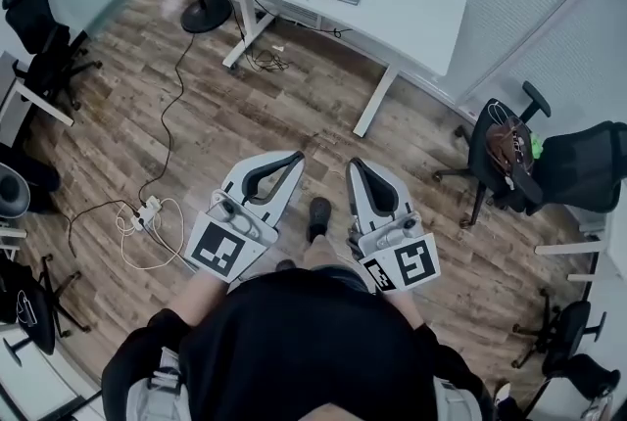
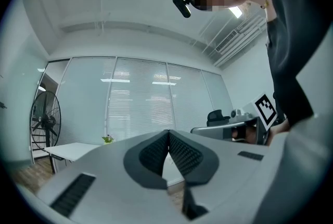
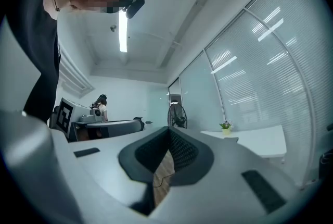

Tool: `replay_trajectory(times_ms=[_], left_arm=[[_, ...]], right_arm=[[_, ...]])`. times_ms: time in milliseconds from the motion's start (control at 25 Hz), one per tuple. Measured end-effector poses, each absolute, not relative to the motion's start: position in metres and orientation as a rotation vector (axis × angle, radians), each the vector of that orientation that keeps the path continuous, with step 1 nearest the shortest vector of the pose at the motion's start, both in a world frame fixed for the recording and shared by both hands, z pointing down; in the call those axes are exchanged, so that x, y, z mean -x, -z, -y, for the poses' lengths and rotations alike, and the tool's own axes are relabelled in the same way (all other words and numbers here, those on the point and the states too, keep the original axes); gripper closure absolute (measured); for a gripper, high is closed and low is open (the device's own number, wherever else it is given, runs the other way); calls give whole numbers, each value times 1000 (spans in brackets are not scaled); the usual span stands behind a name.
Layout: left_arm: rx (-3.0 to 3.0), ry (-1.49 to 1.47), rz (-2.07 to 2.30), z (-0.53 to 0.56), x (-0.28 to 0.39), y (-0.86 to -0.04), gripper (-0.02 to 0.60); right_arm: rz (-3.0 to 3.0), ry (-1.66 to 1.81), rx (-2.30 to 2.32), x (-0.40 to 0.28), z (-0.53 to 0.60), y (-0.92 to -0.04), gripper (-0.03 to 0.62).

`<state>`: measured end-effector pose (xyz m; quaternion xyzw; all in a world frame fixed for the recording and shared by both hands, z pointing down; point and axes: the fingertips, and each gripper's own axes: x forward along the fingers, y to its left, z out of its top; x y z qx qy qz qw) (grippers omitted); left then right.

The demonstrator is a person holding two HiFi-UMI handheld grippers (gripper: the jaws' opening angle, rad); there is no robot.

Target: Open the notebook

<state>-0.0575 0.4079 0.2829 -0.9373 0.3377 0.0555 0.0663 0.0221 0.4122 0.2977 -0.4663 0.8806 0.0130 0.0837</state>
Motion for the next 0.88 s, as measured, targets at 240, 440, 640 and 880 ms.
replay_trajectory(times_ms=[240,440,640,880], left_arm=[[2827,-182,-1021,-356,45,-282,571],[2811,-175,-1035,-308,35,-278,571],[2787,-190,-1080,-264,27,-273,571],[2780,-221,-1083,-219,5,-269,571]], right_arm=[[-2615,-21,1380,-36,-357,-296,589],[-2619,-22,1349,-48,-307,-290,589],[-2644,-47,1320,-59,-262,-282,589],[-2663,-84,1306,-75,-217,-278,589]])
